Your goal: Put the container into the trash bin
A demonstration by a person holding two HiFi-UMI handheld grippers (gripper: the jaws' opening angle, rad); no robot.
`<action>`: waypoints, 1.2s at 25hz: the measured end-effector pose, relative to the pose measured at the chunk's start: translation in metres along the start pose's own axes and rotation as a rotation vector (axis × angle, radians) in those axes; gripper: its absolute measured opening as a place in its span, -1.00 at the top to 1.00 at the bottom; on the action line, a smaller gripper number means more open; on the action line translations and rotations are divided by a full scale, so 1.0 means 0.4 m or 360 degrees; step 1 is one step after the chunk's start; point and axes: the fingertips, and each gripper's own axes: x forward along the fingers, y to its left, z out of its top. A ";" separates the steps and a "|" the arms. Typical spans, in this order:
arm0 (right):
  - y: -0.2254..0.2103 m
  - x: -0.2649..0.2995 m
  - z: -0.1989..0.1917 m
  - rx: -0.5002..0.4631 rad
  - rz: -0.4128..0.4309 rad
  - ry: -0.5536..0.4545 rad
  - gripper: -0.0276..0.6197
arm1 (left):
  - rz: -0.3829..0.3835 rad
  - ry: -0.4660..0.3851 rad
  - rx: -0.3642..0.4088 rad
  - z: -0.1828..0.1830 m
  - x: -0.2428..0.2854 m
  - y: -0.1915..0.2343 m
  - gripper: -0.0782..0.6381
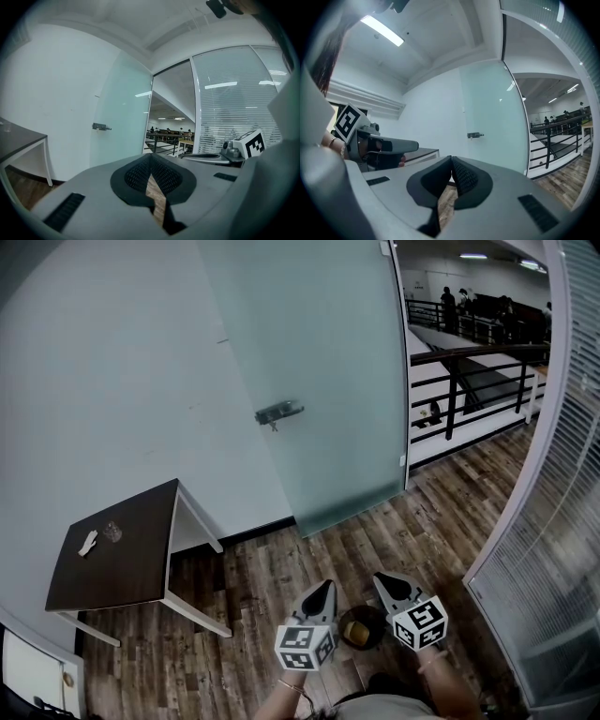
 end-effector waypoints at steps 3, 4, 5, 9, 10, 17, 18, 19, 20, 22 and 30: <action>-0.001 -0.006 0.002 -0.0026 -0.0007 -0.0008 0.88 | -0.0004 -0.0001 0.0008 -0.004 0.001 -0.004 0.73; -0.001 -0.008 0.000 -0.0031 -0.0008 -0.0008 0.88 | -0.0006 -0.0001 0.0013 -0.007 -0.001 -0.005 0.73; -0.001 -0.011 -0.002 -0.0033 -0.0008 -0.0007 0.88 | -0.0007 -0.0002 0.0015 -0.010 -0.002 -0.007 0.73; -0.011 -0.015 -0.002 -0.0039 -0.0023 -0.0002 0.89 | -0.0007 0.0000 0.0016 -0.013 0.001 -0.008 0.73; -0.012 -0.016 -0.002 -0.0041 -0.0028 -0.0003 0.88 | -0.0007 0.0001 0.0016 -0.013 0.000 -0.008 0.73; -0.024 -0.015 0.005 -0.0066 -0.0055 0.0020 0.89 | -0.0024 0.0013 0.0024 -0.007 0.007 -0.009 0.73; -0.026 -0.016 0.001 -0.0075 -0.0061 0.0028 0.89 | -0.0028 0.0015 0.0027 -0.008 0.007 -0.012 0.73; -0.028 -0.017 -0.001 -0.0081 -0.0067 0.0033 0.89 | -0.0031 0.0016 0.0030 -0.008 0.007 -0.015 0.73; -0.031 -0.018 -0.001 -0.0082 -0.0072 0.0034 0.89 | -0.0032 0.0016 0.0032 -0.008 0.009 -0.017 0.73; -0.039 -0.020 0.000 -0.0077 -0.0077 0.0033 0.89 | -0.0034 0.0017 0.0033 -0.008 0.015 -0.022 0.73; -0.054 -0.023 -0.002 -0.0063 -0.0084 0.0022 0.89 | -0.0044 0.0044 0.0034 -0.020 0.030 -0.029 0.73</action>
